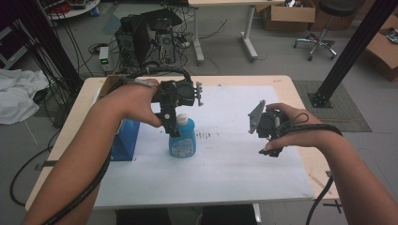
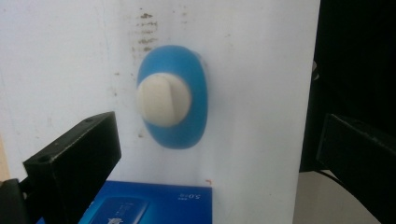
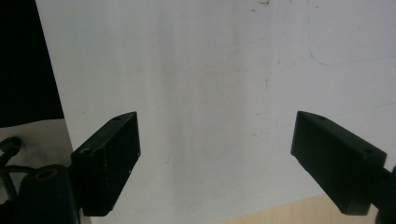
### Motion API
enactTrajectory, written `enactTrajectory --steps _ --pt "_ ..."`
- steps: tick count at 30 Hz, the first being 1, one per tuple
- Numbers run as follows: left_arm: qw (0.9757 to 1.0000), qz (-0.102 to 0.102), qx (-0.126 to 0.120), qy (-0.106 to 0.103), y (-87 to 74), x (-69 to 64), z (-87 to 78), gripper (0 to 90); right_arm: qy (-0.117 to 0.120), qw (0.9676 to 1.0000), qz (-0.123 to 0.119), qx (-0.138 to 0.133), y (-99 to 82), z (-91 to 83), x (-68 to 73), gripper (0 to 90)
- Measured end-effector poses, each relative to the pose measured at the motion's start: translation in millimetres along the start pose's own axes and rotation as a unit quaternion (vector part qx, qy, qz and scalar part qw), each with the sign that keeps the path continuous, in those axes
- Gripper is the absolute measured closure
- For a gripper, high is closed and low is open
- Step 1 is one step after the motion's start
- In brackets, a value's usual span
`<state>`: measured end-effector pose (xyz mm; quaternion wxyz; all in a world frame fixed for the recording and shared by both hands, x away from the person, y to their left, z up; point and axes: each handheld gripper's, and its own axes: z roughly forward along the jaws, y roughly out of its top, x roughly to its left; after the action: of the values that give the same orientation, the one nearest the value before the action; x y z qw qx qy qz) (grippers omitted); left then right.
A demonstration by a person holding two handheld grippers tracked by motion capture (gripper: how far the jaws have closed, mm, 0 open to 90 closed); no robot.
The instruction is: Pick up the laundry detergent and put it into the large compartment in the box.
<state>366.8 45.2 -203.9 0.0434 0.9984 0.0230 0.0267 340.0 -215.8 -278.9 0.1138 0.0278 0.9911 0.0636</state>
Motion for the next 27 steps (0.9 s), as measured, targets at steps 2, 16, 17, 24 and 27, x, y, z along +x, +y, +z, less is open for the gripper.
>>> enactTrajectory --steps 2,16,17,24,27 --pt "1.0000 -0.002 0.003 -0.002 1.5 4.1 1.6 0.2 0.000 1.0000 0.000 -0.001 0.0 1.1 -0.5 15.7" --pt "0.9999 -0.010 0.007 -0.011 1.8 16.8 14.0 0.1 0.001 1.0000 0.005 0.000 -1.1 3.5 -2.4 15.7" --pt "0.9998 -0.010 0.008 -0.011 1.8 17.4 14.7 0.1 0.001 1.0000 0.005 0.000 -1.1 3.5 -2.4 15.7" --pt "0.9998 -0.013 0.009 -0.012 1.4 21.6 20.0 0.1 -0.002 1.0000 0.006 -0.002 -0.1 3.3 -2.4 15.7" --pt "0.9997 -0.017 0.010 -0.014 0.1 23.1 23.7 0.2 -0.003 1.0000 0.006 -0.002 0.1 4.0 -2.0 15.7"
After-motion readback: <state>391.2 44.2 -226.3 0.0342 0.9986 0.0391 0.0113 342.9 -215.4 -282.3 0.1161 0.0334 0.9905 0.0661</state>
